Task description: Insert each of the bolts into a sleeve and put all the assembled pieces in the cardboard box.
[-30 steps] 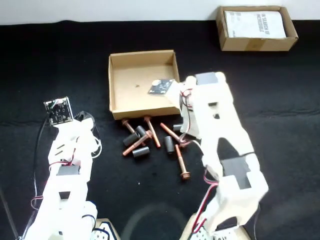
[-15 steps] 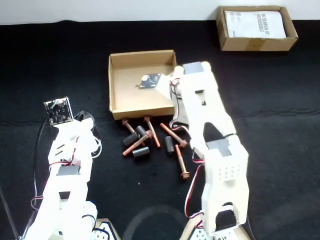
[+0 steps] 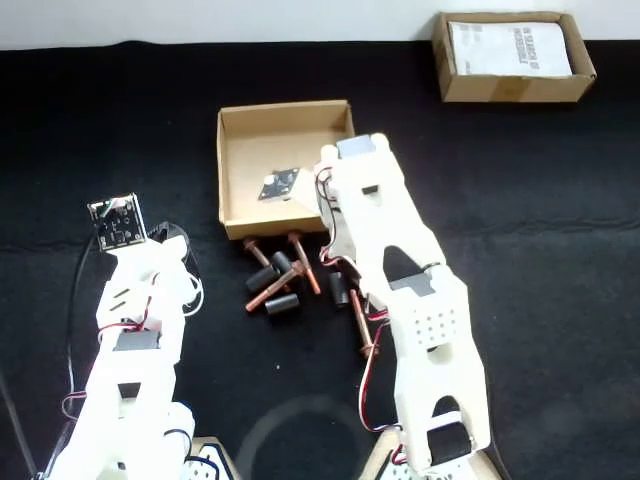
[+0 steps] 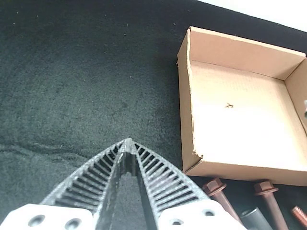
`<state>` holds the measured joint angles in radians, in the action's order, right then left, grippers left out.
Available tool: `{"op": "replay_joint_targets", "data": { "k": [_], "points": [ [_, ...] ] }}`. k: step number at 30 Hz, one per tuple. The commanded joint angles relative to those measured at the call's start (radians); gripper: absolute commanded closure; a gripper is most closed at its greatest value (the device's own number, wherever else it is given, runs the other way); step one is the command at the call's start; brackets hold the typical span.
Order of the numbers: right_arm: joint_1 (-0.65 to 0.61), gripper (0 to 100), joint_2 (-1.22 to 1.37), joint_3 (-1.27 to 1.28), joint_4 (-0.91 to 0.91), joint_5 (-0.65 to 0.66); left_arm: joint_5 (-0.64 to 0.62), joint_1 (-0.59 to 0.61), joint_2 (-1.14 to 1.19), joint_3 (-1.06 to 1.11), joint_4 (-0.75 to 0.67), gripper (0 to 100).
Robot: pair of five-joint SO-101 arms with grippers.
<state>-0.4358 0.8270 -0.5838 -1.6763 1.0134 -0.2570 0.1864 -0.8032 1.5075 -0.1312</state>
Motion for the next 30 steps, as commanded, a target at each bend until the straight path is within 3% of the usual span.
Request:
{"op": "replay_joint_targets", "data": {
  "k": [1,10,16,18,21,30],
  "points": [
    [0.044,80.0,0.027,-0.024,0.038,-0.009,0.009,0.012,0.002,-0.007,-0.015,99],
    [0.101,80.0,0.067,-0.025,0.11,-0.005,0.009,0.012,0.002,-0.007,-0.015,99],
    [0.087,80.2,0.073,-0.025,0.104,0.077,0.009,0.012,0.002,-0.007,-0.015,99],
    [0.087,84.2,0.073,-0.025,0.101,0.094,0.009,0.012,0.002,-0.007,-0.015,99],
    [0.087,99.8,0.073,-0.024,0.101,0.098,0.009,0.012,0.002,-0.007,-0.017,99],
    [0.088,99.0,0.042,-0.053,0.091,0.048,0.009,0.012,0.004,-0.004,-0.012,99]
  ]
}}
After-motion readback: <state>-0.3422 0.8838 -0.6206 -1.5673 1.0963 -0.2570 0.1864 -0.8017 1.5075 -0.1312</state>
